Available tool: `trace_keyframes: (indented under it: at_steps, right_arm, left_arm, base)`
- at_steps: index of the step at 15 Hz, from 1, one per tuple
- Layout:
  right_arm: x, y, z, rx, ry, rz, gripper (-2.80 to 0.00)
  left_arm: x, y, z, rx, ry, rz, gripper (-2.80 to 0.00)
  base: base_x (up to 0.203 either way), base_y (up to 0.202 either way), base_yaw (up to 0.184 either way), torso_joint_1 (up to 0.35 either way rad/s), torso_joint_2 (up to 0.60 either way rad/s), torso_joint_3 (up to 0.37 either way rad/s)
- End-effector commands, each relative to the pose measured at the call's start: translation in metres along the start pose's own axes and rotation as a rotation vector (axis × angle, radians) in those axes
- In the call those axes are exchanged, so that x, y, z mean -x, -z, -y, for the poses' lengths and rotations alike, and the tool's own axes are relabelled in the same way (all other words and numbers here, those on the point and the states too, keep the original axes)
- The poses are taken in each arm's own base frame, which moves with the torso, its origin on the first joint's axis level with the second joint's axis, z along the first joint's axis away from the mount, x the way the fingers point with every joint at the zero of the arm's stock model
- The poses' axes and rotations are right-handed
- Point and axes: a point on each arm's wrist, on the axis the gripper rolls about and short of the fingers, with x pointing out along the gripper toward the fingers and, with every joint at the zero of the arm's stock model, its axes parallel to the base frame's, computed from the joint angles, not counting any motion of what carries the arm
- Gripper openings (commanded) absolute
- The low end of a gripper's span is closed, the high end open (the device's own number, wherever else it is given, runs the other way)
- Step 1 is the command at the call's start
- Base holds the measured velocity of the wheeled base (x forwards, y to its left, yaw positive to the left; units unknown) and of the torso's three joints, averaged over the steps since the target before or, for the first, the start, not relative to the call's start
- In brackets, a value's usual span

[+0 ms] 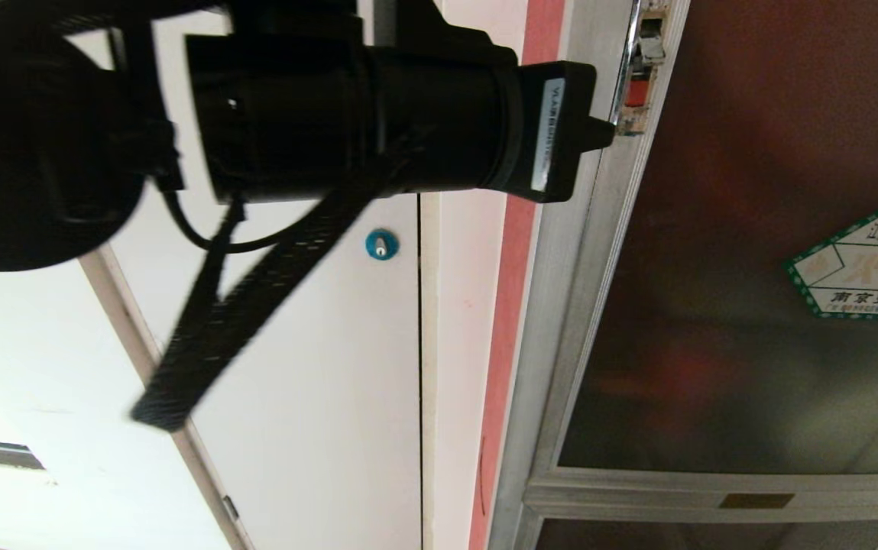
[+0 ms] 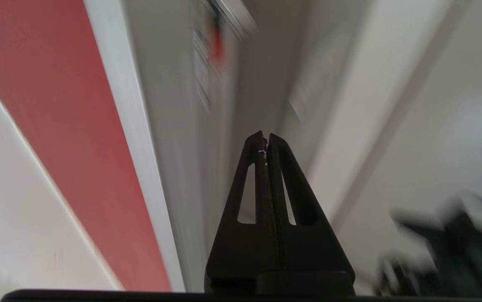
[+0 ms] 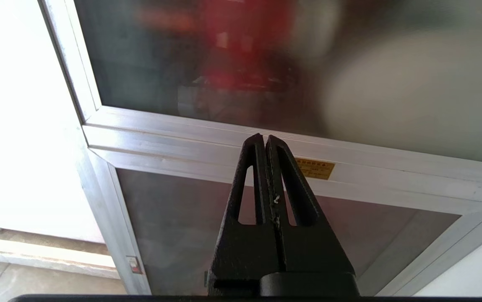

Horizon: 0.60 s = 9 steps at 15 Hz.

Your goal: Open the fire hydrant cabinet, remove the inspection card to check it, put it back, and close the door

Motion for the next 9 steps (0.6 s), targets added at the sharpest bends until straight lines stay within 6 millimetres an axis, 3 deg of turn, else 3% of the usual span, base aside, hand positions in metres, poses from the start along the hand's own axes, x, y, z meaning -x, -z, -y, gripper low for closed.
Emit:
trace_keyframes:
  at_steps: [1, 9]
  right_arm:
    - [0.0, 0.0, 0.0, 0.001, 0.0, 0.002, -2.8]
    - [0.0, 0.0, 0.0, 0.001, 0.0, 0.003, -2.8]
  left_arm:
    - [-0.038, 0.018, -0.01, 0.015, -0.027, 0.026, -2.8]
    - [-0.049, 0.005, -0.012, 0.027, -0.054, 0.118, -2.8]
  base:
    - [0.0, 0.0, 0.0, 0.0, 0.0, 0.0]
    - [0.0, 0.0, 0.0, 0.0, 0.0, 0.0]
